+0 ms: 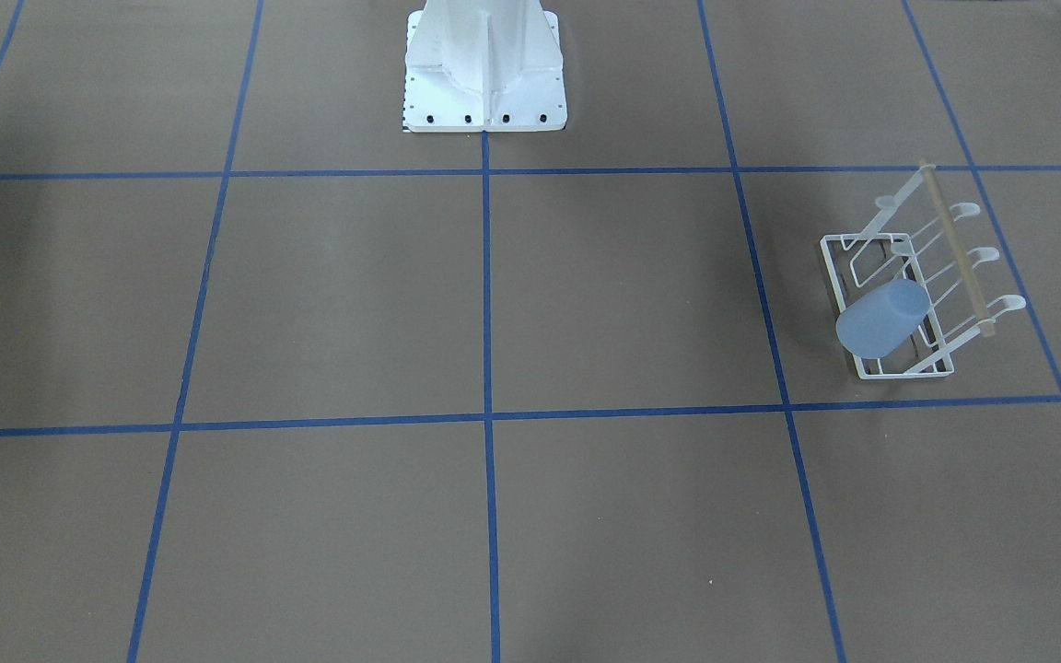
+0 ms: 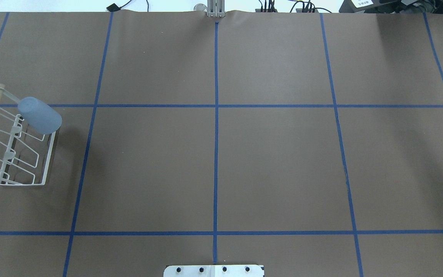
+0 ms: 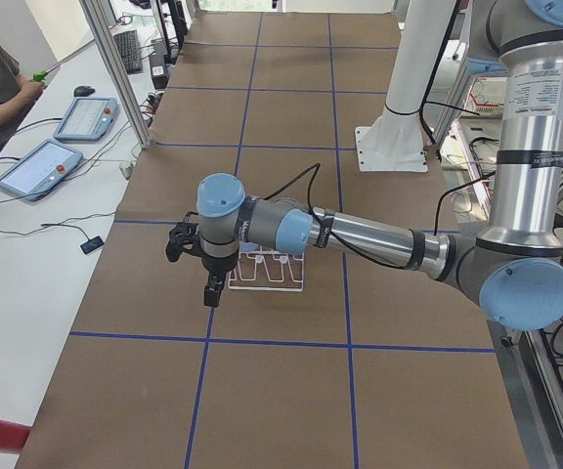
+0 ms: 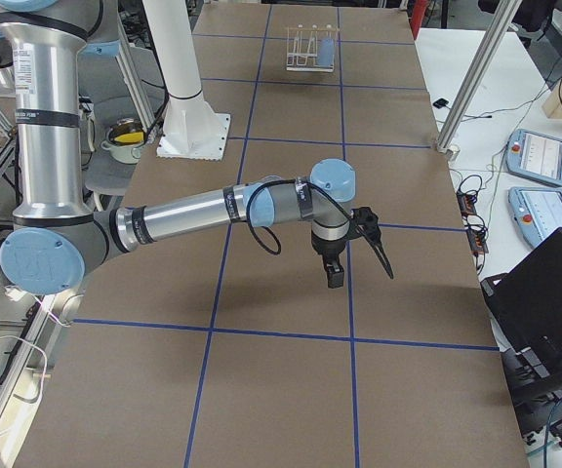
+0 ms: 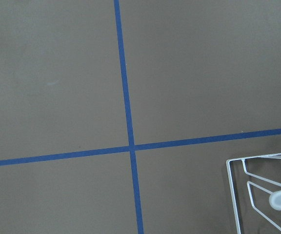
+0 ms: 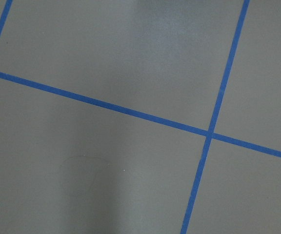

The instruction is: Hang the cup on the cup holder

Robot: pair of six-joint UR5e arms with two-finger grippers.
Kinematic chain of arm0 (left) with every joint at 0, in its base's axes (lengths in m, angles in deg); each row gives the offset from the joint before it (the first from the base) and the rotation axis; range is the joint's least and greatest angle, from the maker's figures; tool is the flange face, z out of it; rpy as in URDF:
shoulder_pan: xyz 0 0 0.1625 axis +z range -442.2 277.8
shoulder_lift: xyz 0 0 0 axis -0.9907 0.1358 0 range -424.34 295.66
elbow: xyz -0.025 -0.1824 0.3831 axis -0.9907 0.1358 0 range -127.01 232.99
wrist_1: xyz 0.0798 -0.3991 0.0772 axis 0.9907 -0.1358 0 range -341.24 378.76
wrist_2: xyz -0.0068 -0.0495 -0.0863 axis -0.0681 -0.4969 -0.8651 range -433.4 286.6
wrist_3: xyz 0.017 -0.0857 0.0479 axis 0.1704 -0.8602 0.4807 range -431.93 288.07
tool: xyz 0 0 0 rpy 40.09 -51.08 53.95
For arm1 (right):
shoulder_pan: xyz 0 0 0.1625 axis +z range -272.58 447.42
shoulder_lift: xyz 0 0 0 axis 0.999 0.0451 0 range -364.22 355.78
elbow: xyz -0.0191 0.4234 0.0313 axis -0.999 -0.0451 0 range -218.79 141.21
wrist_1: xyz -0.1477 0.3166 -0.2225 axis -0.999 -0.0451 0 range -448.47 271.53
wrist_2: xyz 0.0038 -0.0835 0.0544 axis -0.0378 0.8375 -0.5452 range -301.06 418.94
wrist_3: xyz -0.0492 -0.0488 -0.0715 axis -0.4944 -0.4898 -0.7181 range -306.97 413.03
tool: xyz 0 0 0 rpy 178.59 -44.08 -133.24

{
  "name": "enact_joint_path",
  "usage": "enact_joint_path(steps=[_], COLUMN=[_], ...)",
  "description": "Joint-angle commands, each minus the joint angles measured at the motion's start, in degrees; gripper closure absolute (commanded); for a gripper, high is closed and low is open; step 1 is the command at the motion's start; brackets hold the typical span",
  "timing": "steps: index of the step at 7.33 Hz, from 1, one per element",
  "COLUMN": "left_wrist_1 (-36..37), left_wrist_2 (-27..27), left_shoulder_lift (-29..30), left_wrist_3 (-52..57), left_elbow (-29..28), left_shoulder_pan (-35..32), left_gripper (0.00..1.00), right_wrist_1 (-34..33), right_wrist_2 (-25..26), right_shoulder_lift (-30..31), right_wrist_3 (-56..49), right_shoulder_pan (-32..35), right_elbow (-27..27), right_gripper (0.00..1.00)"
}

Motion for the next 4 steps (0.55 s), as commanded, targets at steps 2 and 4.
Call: enact_joint_path(steps=[2, 4], left_wrist_1=[0.2, 0.2], left_wrist_2=[-0.2, -4.3], left_shoulder_lift=[-0.6, -0.5], left_wrist_3=[-0.4, -0.6], left_elbow=[-0.5, -1.3], left_shoulder_pan=[0.0, -0.1], left_gripper=[0.01, 0.01], right_wrist_1=[0.4, 0.4], right_wrist_2=[-0.2, 0.0], right_shoulder_lift=[0.6, -0.3], right_wrist_3=[-0.4, -0.5], right_shoulder_pan=[0.2, 0.2], right_elbow=[-0.7, -1.8], right_gripper=[0.0, 0.0])
